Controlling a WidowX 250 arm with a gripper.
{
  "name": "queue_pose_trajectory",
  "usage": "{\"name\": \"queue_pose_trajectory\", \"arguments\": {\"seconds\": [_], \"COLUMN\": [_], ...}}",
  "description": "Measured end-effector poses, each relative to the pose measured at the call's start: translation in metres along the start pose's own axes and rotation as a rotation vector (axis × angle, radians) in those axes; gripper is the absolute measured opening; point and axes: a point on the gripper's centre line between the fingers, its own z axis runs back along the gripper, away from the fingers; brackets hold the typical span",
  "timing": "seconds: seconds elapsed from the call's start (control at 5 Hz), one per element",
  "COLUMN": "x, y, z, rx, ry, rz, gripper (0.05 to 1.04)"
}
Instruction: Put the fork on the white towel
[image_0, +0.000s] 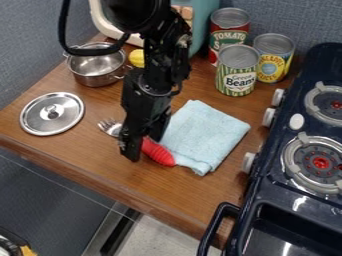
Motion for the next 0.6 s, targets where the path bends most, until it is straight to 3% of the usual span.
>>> {"name": "queue_pose_trajectory", "arguments": {"seconds": [0.4,0.6], "x": [-0.0062,-0.0095], "y": [-0.0022,-0.0035], "z": [-0.0001,-0.0007], "rx": [-0.024,-0.037], "ry": [-0.007,0.014], "rz": [-0.065,-0.077], "gripper": [0.999,0.999]}}
